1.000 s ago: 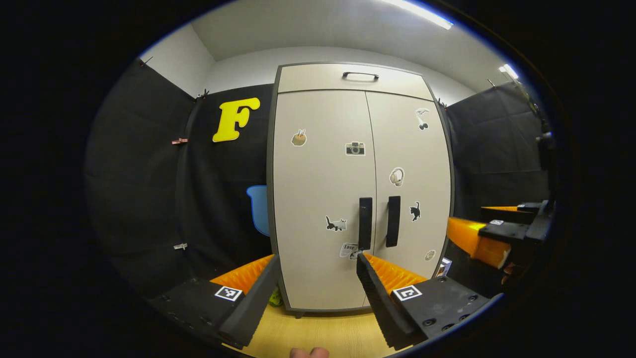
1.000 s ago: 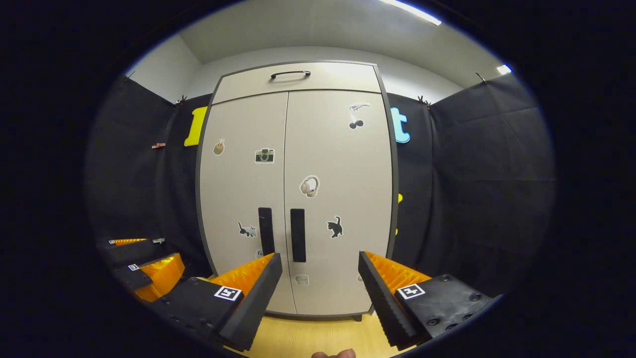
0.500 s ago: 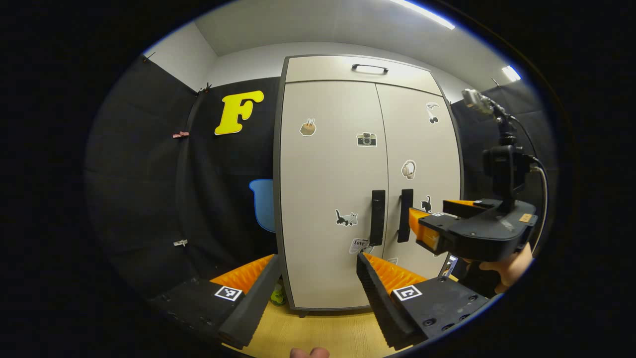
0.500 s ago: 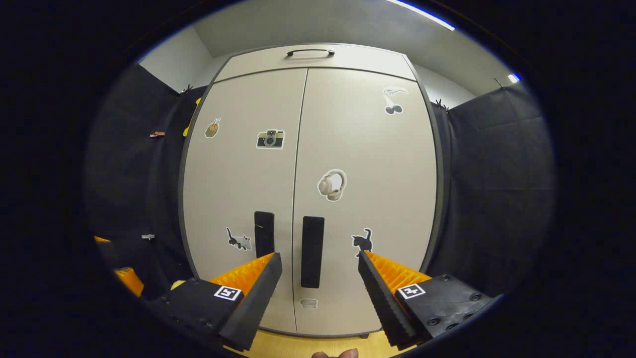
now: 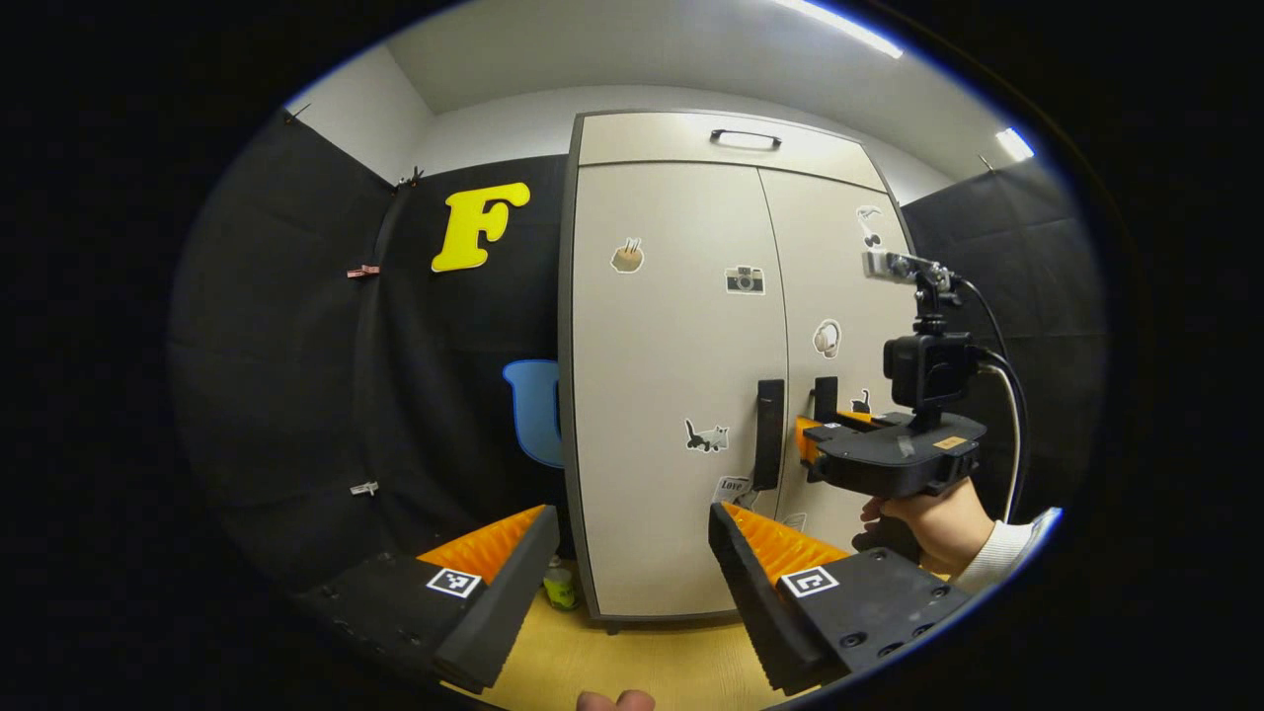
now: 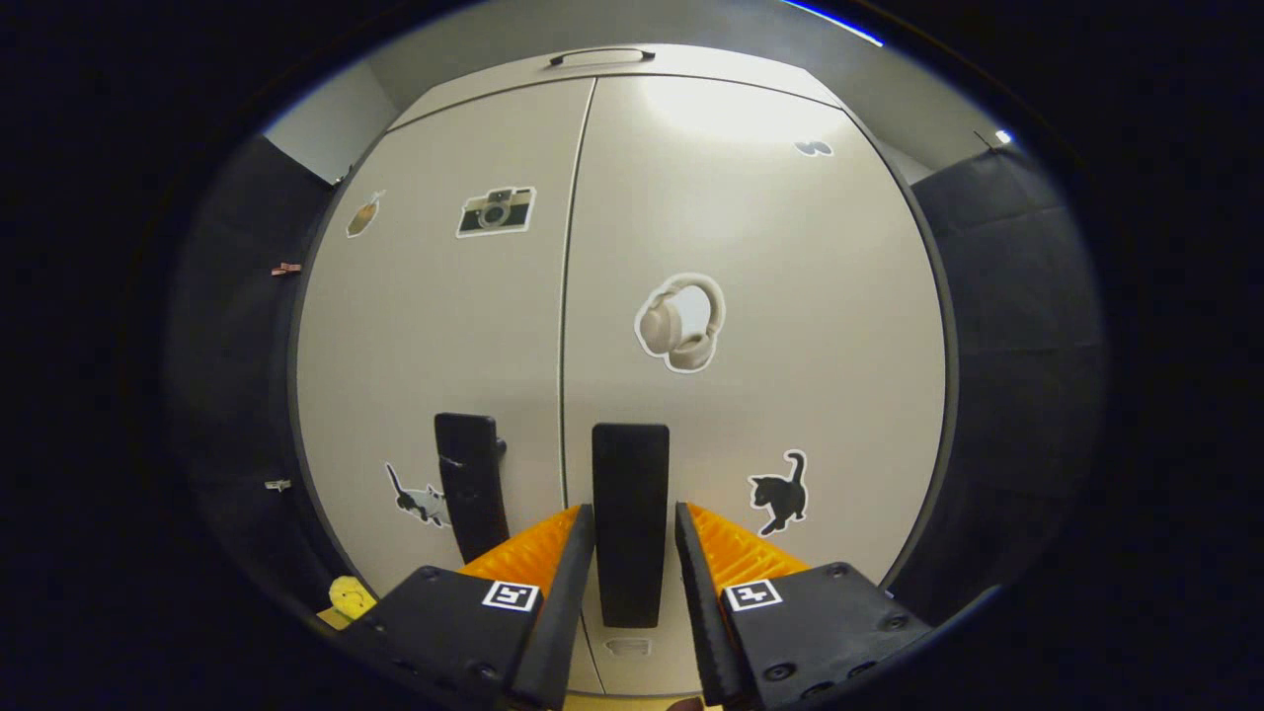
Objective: Open the right door of the double-door shoe cabinet with the right hand, and open the left door with the left hand.
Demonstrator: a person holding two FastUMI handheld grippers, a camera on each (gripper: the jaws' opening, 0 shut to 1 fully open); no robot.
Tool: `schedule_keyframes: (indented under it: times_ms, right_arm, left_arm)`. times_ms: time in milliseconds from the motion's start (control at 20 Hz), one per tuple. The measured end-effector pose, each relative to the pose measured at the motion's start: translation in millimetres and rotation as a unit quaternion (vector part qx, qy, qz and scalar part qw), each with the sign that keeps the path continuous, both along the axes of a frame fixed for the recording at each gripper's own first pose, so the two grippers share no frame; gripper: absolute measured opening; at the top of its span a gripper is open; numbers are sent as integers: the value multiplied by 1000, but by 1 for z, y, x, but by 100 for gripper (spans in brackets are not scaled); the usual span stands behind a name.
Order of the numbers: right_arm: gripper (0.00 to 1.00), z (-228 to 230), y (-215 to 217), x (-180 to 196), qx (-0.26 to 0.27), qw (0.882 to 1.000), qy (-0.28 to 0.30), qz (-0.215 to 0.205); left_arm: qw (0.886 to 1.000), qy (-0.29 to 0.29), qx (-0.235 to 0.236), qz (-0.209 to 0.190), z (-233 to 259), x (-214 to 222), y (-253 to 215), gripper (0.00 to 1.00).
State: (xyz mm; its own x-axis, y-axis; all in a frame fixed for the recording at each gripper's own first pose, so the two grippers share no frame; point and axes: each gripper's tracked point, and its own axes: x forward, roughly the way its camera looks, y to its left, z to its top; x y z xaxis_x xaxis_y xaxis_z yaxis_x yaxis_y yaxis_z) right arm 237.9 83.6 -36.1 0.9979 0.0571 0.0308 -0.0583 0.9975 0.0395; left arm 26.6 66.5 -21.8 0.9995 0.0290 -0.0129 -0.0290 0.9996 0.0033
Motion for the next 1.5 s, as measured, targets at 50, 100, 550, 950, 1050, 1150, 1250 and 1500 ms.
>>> schedule_keyframes:
  times_ms: [50, 100, 550, 950, 1050, 1150, 1250, 1500]
  right_arm:
    - [53, -1, -1, -2, 10, 1000, 2, -4]
    - [47, 2, 0, 2, 15, 1000, 2, -7]
    - [19, 0, 1, 1, 1, 1000, 16, -14]
    - [14, 1, -5, -23, 4, 999, 39, -3]
    - [15, 1, -10, -39, 9, 999, 40, 7]
    - [14, 1, -15, -51, 11, 999, 42, 17]
    - [14, 2, -20, -62, 9, 999, 43, 29]
    - [14, 3, -30, -76, 11, 998, 48, 48]
  left_arm:
    - [1000, -2, 1, 0, 1, 0, 1, 94]
    - [1000, -4, 1, 0, 3, 0, 2, 94]
    - [1000, -1, -5, 14, 1, -18, 12, 94]
    - [999, 4, -14, 37, -2, -44, 16, 94]
    - [999, 3, -12, 40, -1, -50, 12, 94]
    - [999, 2, -13, 40, -1, -54, 6, 94]
    - [999, 5, -15, 37, -3, -58, -2, 94]
    - [999, 10, -13, 34, -7, -65, -16, 94]
